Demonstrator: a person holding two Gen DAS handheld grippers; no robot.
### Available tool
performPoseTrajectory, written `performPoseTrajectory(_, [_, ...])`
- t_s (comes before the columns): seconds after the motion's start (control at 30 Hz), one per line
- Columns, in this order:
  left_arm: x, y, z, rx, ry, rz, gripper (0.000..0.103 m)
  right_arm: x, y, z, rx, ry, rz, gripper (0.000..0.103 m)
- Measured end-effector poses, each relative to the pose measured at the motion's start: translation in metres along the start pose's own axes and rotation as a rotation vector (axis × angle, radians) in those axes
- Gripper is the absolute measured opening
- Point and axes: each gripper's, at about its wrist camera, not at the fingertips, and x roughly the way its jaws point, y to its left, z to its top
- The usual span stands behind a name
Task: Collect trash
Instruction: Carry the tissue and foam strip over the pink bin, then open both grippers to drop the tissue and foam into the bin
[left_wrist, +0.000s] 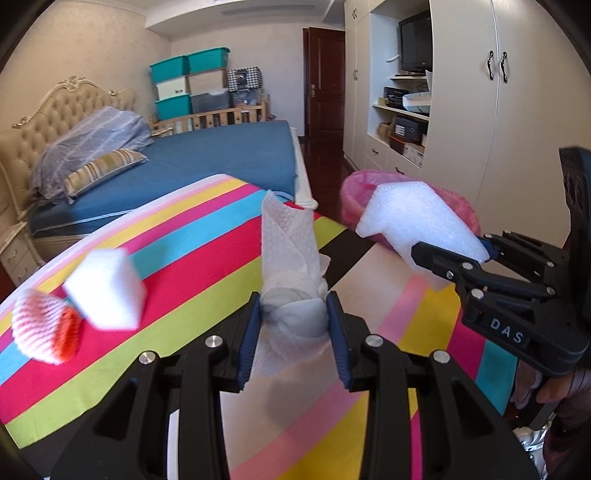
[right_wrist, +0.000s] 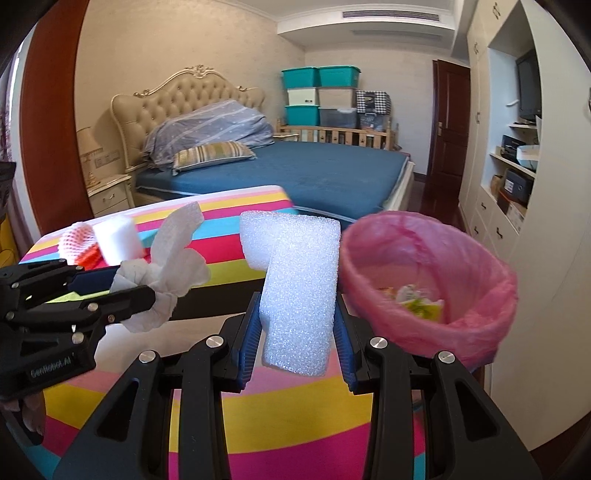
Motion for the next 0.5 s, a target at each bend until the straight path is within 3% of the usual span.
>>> performPoseTrajectory(0.5, [0.081, -0.051, 0.078, -0.024, 0.047, -0.134, 0.035, 0.012, -0.130, 0.015, 0.141, -0.014, -0.077, 0.035])
